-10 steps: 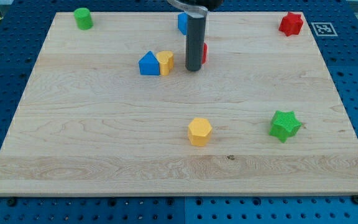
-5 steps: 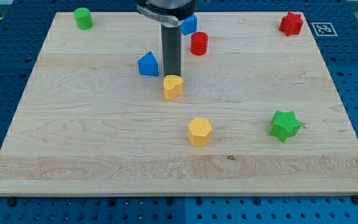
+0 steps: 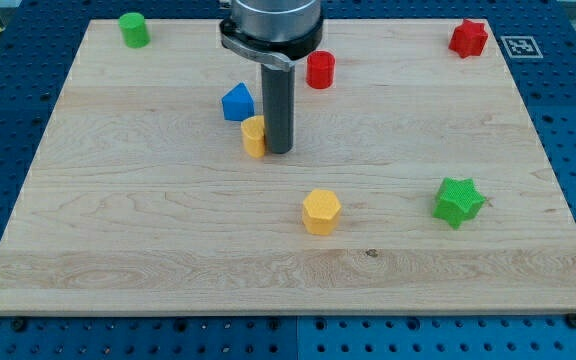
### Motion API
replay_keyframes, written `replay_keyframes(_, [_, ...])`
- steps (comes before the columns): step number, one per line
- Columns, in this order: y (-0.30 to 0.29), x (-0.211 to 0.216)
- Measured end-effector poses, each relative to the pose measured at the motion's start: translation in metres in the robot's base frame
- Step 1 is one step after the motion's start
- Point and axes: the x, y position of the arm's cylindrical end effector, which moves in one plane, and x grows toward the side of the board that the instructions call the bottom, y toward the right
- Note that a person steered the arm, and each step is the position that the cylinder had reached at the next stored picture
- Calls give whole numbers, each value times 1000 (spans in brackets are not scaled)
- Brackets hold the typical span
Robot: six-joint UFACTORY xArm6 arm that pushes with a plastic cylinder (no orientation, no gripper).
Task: Move the yellow heart towards the left center of the board
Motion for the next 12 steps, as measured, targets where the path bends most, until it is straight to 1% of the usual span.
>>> replay_keyframes(1, [-7, 18])
replay_keyframes(2, [-3, 13])
replay_keyframes(3, [46, 3])
replay_keyframes(4, [51, 1])
replay_keyframes(5, [3, 1])
replay_keyframes(6, [-62, 1])
replay_keyframes(7, [-24, -1])
replay_keyframes(8, [37, -10])
replay_keyframes(9, [-8, -18])
replay_keyframes(10, [-65, -16])
replay_keyframes(11, [-68, -16])
replay_keyframes(12, [-26, -26])
